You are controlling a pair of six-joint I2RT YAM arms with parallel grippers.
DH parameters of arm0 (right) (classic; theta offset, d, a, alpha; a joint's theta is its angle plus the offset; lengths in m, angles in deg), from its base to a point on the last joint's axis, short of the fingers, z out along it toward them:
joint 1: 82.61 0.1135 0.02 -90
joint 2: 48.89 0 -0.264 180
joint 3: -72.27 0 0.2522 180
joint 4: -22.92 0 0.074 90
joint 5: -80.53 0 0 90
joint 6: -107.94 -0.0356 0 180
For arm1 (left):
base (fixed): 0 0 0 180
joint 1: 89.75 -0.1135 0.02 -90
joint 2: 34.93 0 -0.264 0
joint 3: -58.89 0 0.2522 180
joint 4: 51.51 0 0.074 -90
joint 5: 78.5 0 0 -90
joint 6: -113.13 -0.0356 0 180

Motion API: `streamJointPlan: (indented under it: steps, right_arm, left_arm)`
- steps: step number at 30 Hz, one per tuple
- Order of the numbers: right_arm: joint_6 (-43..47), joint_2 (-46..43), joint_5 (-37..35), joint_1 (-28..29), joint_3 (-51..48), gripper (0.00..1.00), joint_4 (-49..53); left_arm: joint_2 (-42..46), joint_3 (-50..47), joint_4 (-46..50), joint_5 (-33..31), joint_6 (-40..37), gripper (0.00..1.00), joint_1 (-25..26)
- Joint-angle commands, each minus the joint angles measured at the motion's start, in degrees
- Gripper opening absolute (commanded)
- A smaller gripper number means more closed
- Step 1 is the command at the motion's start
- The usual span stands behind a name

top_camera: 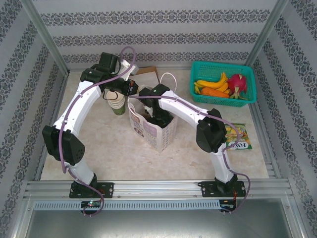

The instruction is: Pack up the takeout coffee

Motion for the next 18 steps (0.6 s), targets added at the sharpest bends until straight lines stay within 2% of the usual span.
streamJointPlan:
  steps: [1, 18]
  right_arm:
    - [-0.4, 4.0, -1.4, -0.8, -3.3, 0.55, -1.9]
    - [-1.3, 4.9, -1.3, -0.8, -10.8, 0.56, -6.3]
  left_arm:
    - [-0.6, 0.8, 0.1, 1.3, -0.9, 0.0, -0.4]
    - [-0.5, 0.9, 0.0, 1.0, -0.7, 0.0, -0.4]
